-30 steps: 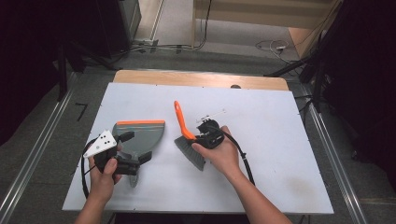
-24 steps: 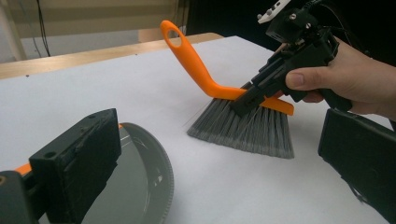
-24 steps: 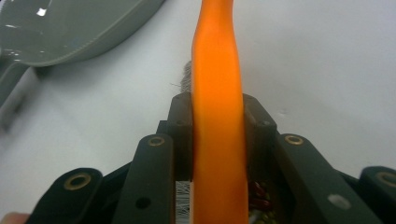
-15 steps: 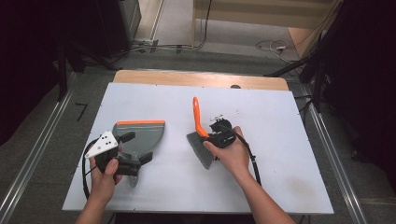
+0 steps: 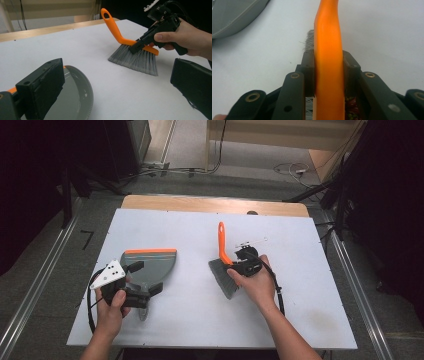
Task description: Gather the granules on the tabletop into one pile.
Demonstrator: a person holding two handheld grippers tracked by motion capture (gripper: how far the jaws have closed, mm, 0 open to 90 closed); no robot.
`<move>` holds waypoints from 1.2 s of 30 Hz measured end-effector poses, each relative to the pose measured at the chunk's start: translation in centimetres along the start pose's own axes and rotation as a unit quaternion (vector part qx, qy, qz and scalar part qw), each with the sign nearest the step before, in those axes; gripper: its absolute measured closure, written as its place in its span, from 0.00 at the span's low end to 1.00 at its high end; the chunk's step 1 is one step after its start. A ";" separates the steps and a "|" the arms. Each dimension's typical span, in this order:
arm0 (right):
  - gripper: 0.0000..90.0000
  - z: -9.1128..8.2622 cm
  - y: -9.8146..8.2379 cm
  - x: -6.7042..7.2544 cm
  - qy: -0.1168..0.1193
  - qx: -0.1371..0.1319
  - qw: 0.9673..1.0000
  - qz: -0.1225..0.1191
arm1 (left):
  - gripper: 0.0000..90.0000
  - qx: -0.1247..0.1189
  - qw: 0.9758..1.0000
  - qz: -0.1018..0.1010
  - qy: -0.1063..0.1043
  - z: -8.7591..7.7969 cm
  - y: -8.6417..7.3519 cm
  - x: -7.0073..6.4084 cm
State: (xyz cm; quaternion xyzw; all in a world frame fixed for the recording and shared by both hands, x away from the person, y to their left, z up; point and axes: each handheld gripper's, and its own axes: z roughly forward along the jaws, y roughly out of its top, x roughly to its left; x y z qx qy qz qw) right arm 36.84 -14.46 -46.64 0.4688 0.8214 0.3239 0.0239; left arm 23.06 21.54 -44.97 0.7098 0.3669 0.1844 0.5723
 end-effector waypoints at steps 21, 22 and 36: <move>0.75 -0.8 -0.2 -2.0 -0.010 -0.001 1.000 0.019 | 0.00 0.000 1.000 0.001 0.000 0.0 0.0 -0.1; 0.75 -0.9 -0.2 -2.1 -0.011 -0.001 1.000 0.019 | 0.00 0.000 1.000 0.001 0.000 0.0 0.0 0.0; 0.75 -1.4 -0.2 -3.3 -0.018 -0.002 0.999 0.031 | 0.00 -0.002 1.000 0.002 0.000 -0.1 0.1 -0.1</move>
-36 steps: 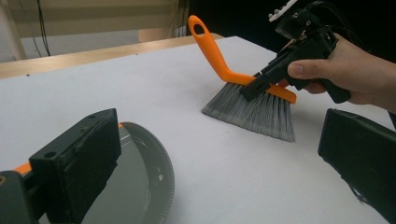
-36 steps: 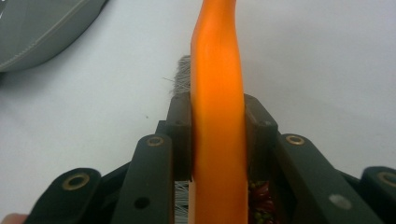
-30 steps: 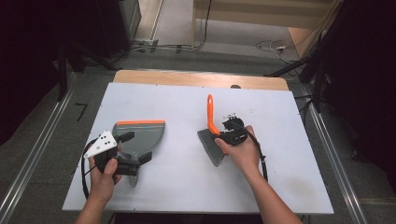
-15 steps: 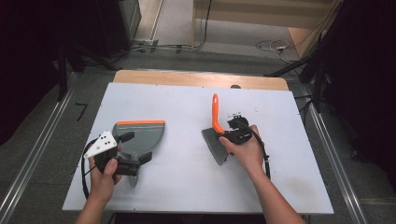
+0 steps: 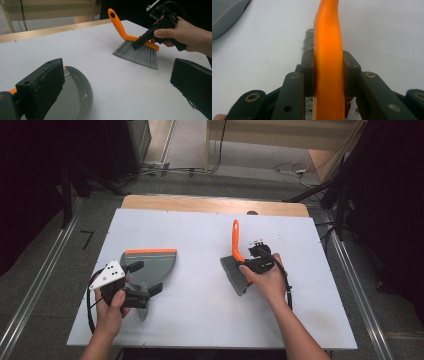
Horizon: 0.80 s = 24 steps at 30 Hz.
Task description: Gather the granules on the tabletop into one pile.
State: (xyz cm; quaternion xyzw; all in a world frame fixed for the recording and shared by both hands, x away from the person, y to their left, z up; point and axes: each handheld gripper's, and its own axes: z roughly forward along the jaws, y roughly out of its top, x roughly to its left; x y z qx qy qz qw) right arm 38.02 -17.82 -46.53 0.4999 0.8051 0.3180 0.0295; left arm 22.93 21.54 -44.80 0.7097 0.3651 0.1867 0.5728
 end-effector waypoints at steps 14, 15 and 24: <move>0.75 -0.4 -0.1 -0.8 -0.006 -0.004 1.000 0.006 | 0.00 -0.002 1.000 -0.001 0.000 0.0 0.0 0.0; 0.75 -0.4 -0.1 -0.9 -0.007 -0.004 1.000 0.007 | 0.00 0.000 1.000 -0.001 0.001 0.0 0.0 0.0; 0.75 -0.9 0.4 -0.6 0.014 -0.006 1.000 0.002 | 0.00 -0.003 1.000 -0.003 0.000 0.0 0.0 0.1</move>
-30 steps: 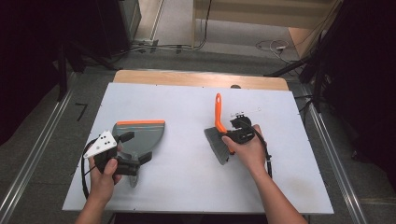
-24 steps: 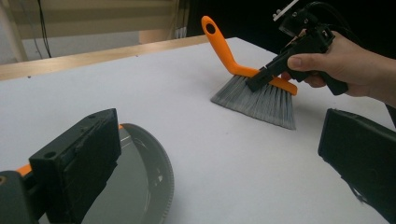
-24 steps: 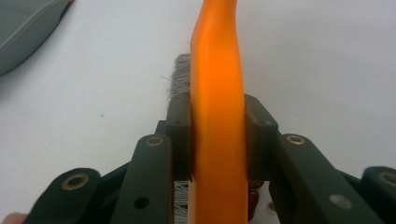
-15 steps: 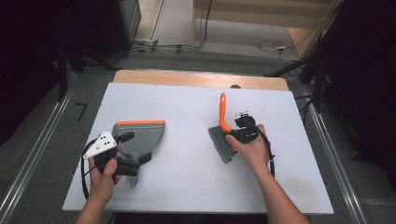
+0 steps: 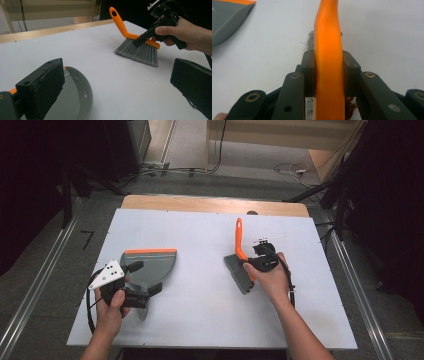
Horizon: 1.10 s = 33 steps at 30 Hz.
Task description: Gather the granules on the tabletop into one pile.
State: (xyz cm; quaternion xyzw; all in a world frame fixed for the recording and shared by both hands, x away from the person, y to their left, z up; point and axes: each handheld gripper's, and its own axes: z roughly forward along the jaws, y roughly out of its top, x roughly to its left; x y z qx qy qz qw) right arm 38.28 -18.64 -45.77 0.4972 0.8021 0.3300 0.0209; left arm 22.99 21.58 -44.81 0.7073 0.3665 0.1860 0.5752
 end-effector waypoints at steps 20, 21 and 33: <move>0.76 -6.2 -0.9 1.2 0.059 0.025 0.956 -0.287 | 0.00 0.004 1.000 0.000 -0.001 0.2 0.0 0.0; 0.76 -6.3 -1.2 1.1 0.071 0.031 0.952 -0.295 | 0.00 0.004 1.000 0.000 -0.001 0.3 -0.1 0.0; 0.76 -3.5 -3.2 0.0 0.113 0.077 0.929 -0.343 | 0.00 0.005 1.000 0.001 -0.001 0.4 0.0 -0.2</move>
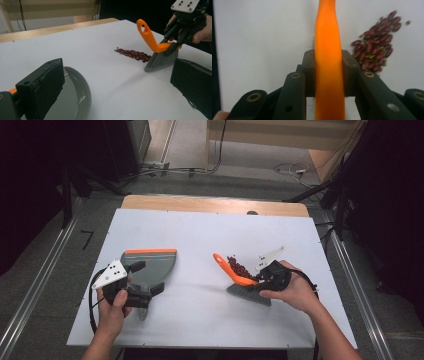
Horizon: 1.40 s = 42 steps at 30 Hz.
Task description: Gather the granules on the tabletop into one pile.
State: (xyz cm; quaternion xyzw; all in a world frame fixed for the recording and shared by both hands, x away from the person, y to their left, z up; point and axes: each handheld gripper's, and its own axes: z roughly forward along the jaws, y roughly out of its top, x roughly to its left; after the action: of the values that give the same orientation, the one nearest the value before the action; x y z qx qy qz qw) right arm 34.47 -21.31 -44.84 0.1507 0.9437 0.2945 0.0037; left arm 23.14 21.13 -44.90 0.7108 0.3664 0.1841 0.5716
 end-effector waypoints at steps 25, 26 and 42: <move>0.76 1.6 2.6 -4.4 -0.001 -0.006 1.000 -0.030 | 0.00 0.002 1.000 -0.003 -0.002 0.1 -0.2 0.2; 0.76 1.6 2.7 -4.6 -0.001 -0.007 1.000 -0.030 | 0.00 0.001 1.000 -0.003 -0.002 0.1 -0.2 0.2; 0.76 2.1 3.6 -6.3 -0.006 -0.019 1.000 -0.017 | 0.00 0.003 1.000 -0.002 -0.002 0.1 -0.2 0.2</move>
State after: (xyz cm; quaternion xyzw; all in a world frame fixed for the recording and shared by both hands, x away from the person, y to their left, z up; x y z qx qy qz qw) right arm 41.70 -19.15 -45.09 0.1363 0.9404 0.3110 0.0176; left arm 23.28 21.23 -45.12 0.7121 0.3671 0.1808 0.5704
